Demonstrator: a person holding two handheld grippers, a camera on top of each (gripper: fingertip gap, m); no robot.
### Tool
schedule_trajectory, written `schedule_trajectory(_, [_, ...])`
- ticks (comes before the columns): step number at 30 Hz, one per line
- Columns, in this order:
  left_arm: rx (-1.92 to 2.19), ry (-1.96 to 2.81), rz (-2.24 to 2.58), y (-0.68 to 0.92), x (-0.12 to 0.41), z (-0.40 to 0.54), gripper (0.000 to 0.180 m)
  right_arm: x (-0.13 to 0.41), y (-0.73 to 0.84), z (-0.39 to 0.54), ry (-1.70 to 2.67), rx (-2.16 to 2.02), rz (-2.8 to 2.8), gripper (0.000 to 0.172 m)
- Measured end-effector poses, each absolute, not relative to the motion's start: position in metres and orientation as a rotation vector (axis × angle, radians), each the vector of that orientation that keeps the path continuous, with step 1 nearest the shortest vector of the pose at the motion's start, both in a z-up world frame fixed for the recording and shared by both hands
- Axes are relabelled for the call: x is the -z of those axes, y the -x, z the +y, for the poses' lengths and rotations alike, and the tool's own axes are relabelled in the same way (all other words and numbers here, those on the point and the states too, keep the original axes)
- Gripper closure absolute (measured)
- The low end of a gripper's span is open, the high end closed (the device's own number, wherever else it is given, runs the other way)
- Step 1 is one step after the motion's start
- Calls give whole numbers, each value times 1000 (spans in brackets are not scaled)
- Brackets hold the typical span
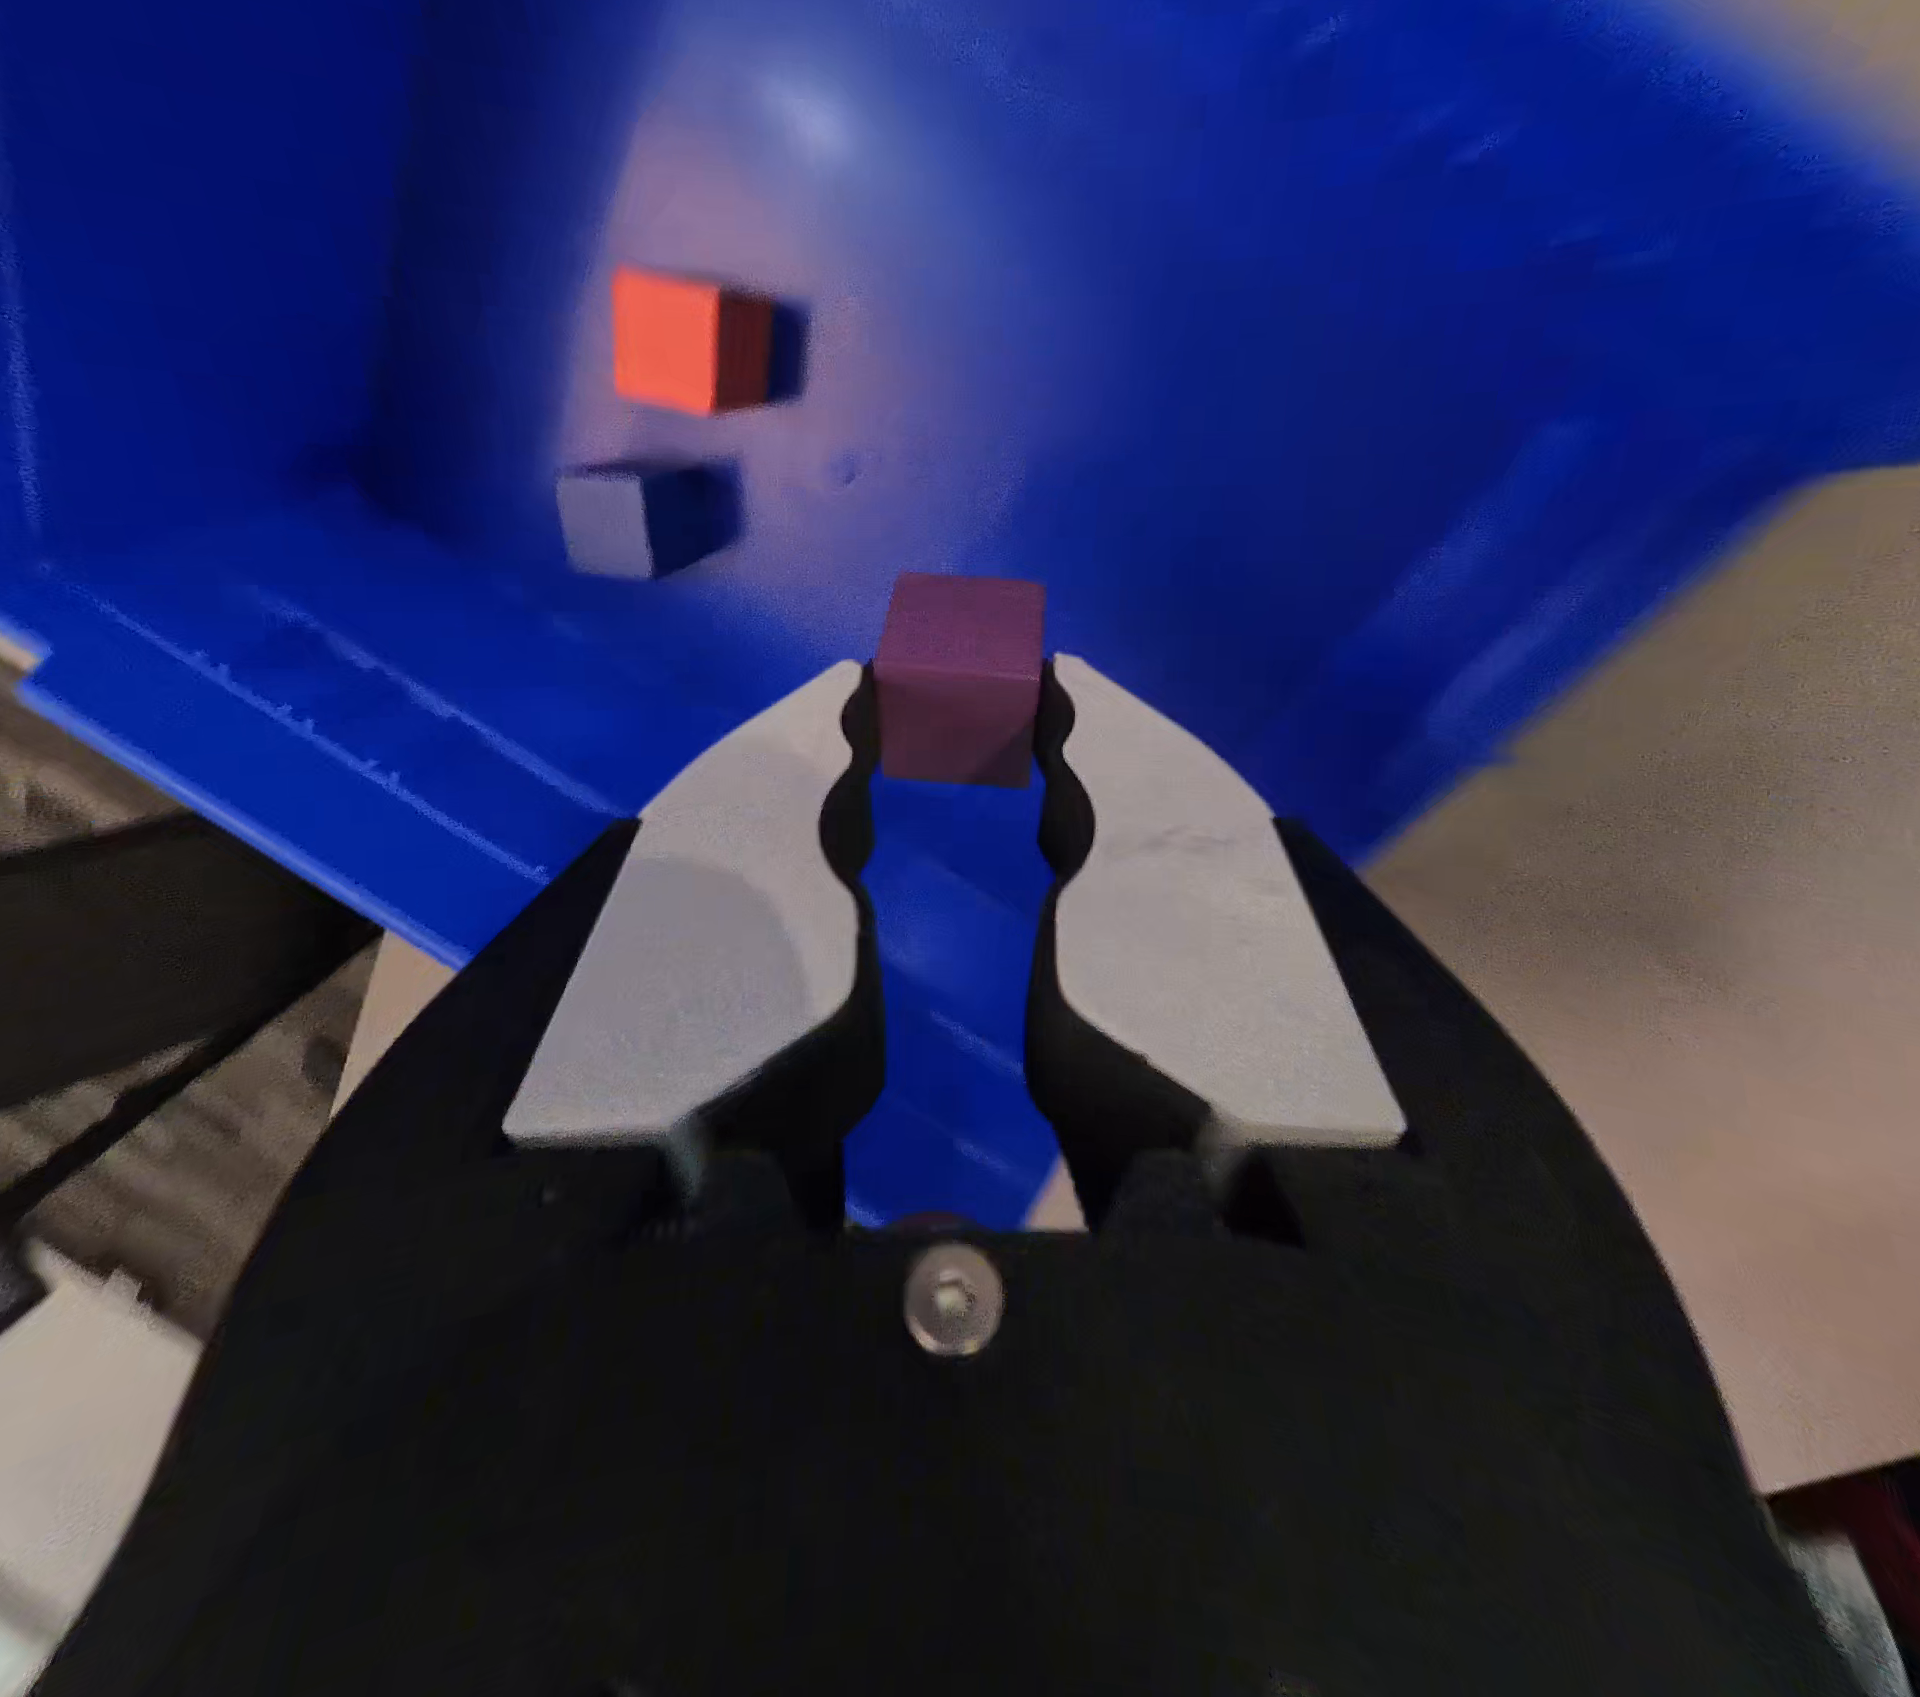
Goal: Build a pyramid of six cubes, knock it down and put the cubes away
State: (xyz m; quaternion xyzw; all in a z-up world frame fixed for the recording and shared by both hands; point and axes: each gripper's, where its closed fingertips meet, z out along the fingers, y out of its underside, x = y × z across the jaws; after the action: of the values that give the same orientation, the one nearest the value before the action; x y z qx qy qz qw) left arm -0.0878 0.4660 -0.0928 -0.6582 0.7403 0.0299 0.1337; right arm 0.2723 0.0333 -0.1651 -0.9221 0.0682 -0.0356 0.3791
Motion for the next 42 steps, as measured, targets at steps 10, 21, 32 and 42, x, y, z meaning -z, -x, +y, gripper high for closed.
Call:
schedule_trajectory(10, [780, 1469, 2148, -45, 55, 200, 153, 165, -273, 34, 2355, 92, 176, 92])
schedule_trajectory(21, [1108, 1300, 2146, -137, 106, 72, 153, 165, -273, 34, 2355, 93, 177, 93])
schedule_trajectory(32, [1091, 1293, 2152, -153, 125, 64, 153, 165, -273, 34, 2355, 93, 178, 93])
schedule_trajectory(42, [1095, 1301, 2159, -149, 136, 64, 139, 165, -272, 35, 2355, 93, 177, 93])
